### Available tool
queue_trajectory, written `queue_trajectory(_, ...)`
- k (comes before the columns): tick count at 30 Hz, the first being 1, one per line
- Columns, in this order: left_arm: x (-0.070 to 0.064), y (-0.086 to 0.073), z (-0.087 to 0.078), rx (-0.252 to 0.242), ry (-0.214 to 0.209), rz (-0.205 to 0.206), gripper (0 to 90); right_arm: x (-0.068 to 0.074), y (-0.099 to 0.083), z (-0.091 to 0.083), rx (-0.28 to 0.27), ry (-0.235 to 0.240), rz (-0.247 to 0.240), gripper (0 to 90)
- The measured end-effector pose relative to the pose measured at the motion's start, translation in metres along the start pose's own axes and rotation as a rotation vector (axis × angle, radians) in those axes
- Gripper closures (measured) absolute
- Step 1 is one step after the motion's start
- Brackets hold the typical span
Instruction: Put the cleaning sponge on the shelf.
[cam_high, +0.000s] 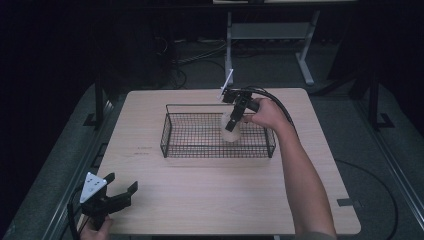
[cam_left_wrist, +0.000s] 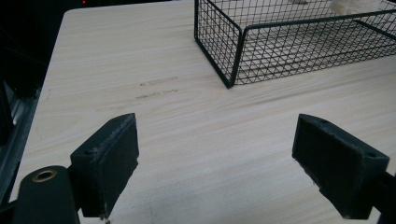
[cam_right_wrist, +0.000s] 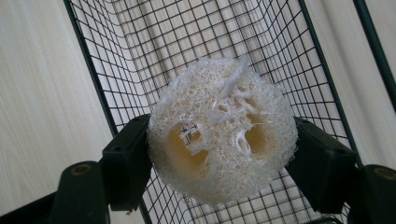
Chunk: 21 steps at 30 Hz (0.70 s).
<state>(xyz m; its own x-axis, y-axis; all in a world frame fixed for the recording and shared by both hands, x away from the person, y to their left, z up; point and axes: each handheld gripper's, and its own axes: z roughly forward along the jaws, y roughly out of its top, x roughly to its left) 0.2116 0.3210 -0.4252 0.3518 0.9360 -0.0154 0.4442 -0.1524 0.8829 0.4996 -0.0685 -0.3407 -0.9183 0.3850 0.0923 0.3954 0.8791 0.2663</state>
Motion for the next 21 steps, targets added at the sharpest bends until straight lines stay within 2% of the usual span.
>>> queue_trajectory(11,0.000,0.000,0.000,0.004,-0.001,0.004,13.8,-0.001,0.003,0.022,0.036,0.012,-0.001,27.3)
queue_trajectory(21,0.000,0.000,-0.001,0.001,0.000,0.000,13.8,-0.004,-0.001,0.035,0.032,0.024,0.016,27.3)
